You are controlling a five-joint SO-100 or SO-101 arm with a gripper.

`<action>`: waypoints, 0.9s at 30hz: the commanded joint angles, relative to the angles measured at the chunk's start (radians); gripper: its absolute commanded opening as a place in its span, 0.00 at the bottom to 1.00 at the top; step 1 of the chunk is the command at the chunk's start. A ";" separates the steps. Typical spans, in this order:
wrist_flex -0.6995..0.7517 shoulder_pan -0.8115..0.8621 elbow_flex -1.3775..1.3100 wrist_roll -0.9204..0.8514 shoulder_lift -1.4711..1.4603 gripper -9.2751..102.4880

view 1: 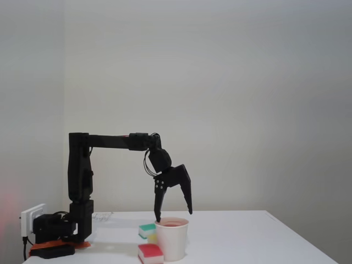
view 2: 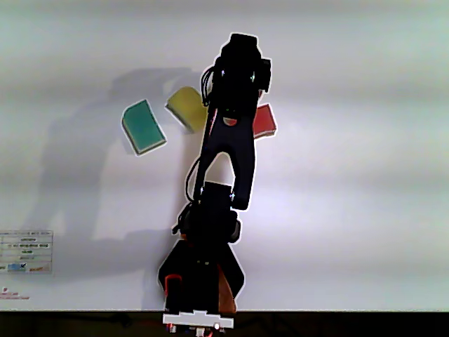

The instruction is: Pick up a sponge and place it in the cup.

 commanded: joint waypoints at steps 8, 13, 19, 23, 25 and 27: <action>0.290 0.006 -0.216 0.043 0.103 0.08; 0.374 -0.003 -0.202 0.043 0.215 0.08; 0.273 -0.026 0.167 0.054 0.541 0.08; 0.156 -0.040 0.517 0.055 0.816 0.08; 0.140 -0.043 0.655 0.055 0.943 0.08; 0.135 -0.048 0.772 0.055 1.057 0.08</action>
